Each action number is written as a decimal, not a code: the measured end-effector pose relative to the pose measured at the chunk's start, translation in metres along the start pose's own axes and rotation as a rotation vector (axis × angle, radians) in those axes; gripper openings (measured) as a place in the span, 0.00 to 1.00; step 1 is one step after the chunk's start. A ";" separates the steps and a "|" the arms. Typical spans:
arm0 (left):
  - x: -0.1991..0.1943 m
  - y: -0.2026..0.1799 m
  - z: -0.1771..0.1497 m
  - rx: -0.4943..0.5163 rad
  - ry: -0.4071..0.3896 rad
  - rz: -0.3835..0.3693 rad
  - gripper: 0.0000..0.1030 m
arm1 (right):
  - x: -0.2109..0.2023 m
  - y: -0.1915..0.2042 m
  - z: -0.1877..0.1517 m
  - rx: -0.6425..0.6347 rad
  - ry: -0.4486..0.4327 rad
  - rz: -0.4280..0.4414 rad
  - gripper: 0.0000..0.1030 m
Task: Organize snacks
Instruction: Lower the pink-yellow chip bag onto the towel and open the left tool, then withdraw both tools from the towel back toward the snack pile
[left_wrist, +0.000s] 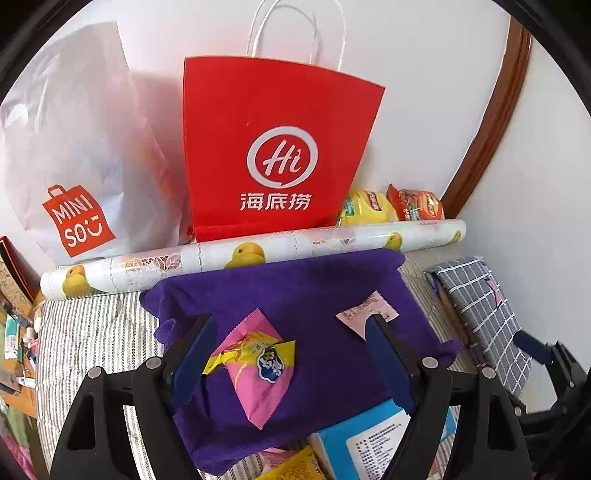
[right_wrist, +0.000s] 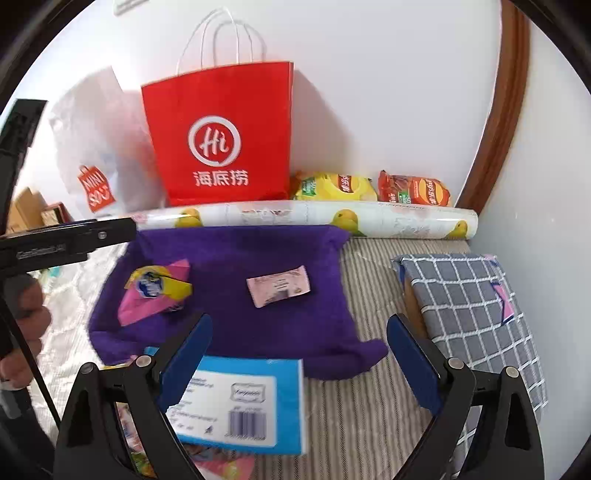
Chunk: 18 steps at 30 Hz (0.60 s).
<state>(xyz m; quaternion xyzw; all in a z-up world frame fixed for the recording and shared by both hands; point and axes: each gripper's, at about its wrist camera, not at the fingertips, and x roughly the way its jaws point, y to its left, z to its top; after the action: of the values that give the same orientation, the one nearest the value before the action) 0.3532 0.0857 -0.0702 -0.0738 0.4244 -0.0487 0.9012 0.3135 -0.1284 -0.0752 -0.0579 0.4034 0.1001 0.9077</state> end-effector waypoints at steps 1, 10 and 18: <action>-0.003 -0.001 0.000 -0.001 -0.004 -0.002 0.78 | -0.003 -0.001 -0.001 0.009 -0.001 0.013 0.92; -0.018 -0.014 -0.003 0.027 0.005 -0.033 0.78 | -0.030 -0.008 -0.026 0.072 -0.043 0.027 0.90; -0.050 -0.035 -0.007 0.098 -0.063 -0.059 0.78 | -0.046 -0.015 -0.047 0.095 0.000 0.007 0.85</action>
<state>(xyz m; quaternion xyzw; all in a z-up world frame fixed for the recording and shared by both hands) 0.3148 0.0583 -0.0303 -0.0438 0.3907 -0.0937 0.9147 0.2525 -0.1578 -0.0723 -0.0135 0.4079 0.0840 0.9091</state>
